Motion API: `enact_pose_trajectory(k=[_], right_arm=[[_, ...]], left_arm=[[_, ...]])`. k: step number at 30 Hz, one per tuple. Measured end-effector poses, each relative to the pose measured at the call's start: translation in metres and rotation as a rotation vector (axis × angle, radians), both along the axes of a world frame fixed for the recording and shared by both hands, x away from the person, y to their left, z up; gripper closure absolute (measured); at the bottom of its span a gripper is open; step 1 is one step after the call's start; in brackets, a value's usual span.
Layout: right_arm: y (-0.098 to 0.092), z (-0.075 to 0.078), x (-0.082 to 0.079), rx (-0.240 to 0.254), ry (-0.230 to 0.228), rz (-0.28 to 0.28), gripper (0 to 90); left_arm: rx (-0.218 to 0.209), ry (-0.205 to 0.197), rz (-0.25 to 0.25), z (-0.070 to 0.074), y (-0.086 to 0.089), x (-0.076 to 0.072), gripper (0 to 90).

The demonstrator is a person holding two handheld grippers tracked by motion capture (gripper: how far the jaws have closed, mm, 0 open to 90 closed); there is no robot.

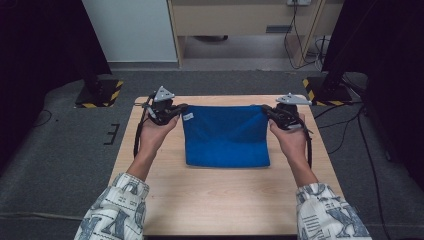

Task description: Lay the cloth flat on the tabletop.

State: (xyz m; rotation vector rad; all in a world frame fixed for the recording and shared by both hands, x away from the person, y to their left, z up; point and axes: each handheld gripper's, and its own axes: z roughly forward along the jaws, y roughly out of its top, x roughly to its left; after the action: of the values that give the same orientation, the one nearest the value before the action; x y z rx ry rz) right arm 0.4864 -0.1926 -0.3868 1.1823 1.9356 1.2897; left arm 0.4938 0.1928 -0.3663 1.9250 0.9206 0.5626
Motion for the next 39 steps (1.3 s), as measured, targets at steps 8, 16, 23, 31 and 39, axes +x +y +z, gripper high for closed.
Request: enact_pose_trajectory(k=[8,16,23,31,39], right_arm=[[0.009,-0.02,0.036,-0.034,0.051,-0.019,88.2],[0.009,-0.052,0.066,-0.02,0.13,-0.053,88.2],[0.008,-0.068,0.078,-0.01,0.167,-0.068,87.8],[0.007,-0.081,0.081,-0.087,0.186,-0.111,36.4],[0.002,-0.075,0.055,-0.096,0.155,-0.093,33.2]], left_arm=[[0.036,0.051,0.04,-0.023,-0.005,0.04,89.1],[0.068,0.109,0.055,-0.051,-0.009,0.07,89.2],[0.08,0.127,0.062,-0.065,-0.012,0.08,89.2],[0.099,0.103,0.094,-0.066,-0.011,0.078,53.0],[0.096,0.06,0.083,-0.058,-0.013,0.046,49.1]])
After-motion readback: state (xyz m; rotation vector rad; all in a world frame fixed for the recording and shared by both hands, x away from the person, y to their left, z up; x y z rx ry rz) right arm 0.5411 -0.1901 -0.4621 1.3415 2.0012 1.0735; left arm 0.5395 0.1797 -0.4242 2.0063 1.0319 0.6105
